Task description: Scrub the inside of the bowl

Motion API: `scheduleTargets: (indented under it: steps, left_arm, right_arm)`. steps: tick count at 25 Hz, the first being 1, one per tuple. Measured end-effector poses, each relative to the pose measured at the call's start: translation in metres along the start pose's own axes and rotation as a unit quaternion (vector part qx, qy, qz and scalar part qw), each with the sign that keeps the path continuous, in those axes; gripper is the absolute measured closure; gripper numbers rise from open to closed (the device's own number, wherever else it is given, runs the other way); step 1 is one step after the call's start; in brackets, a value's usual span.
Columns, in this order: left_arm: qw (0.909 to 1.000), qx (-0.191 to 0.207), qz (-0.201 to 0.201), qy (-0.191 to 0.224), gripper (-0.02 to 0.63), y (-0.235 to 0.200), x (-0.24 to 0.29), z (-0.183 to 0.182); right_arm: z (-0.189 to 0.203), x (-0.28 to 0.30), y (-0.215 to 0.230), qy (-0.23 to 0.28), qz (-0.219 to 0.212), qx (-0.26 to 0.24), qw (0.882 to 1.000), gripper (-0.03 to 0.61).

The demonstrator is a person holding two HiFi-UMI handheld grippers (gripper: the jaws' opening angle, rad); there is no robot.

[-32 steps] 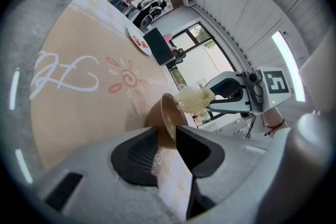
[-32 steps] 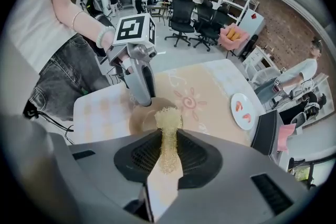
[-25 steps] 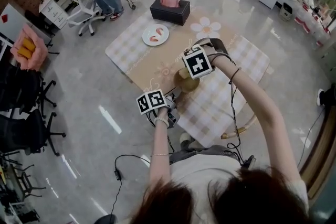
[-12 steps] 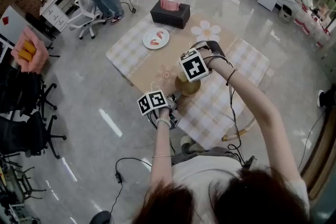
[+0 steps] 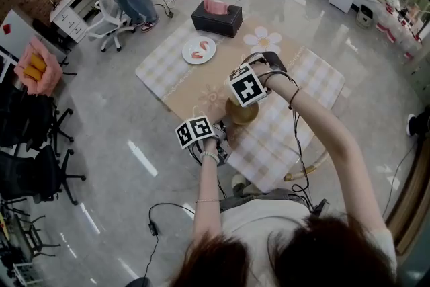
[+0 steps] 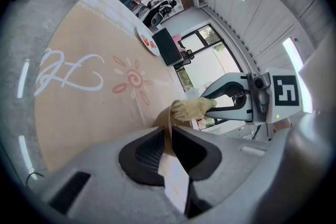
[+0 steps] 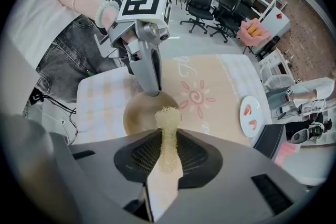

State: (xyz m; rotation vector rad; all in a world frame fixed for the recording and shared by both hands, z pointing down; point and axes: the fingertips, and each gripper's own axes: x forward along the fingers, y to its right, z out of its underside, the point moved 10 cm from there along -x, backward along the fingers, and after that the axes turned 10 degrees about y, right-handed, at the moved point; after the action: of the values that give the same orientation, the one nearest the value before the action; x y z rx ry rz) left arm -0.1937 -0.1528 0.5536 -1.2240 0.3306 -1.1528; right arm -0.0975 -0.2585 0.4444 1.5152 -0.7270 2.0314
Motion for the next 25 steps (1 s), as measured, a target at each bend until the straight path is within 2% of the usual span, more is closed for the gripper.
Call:
scheduleTargets:
  steps: [10,25]
  left_arm:
    - [1.0,-0.003,0.002,0.006,0.561,0.001,0.0,0.0]
    - [0.9999,-0.008,0.006,0.008,0.561,-0.001,0.0,0.0]
  right_arm:
    - [0.011,-0.001,-0.004,-0.028,0.0,0.006,1.0,0.5]
    - [0.015,0.0,-0.01,-0.038,-0.005,0.026,0.999,0.5]
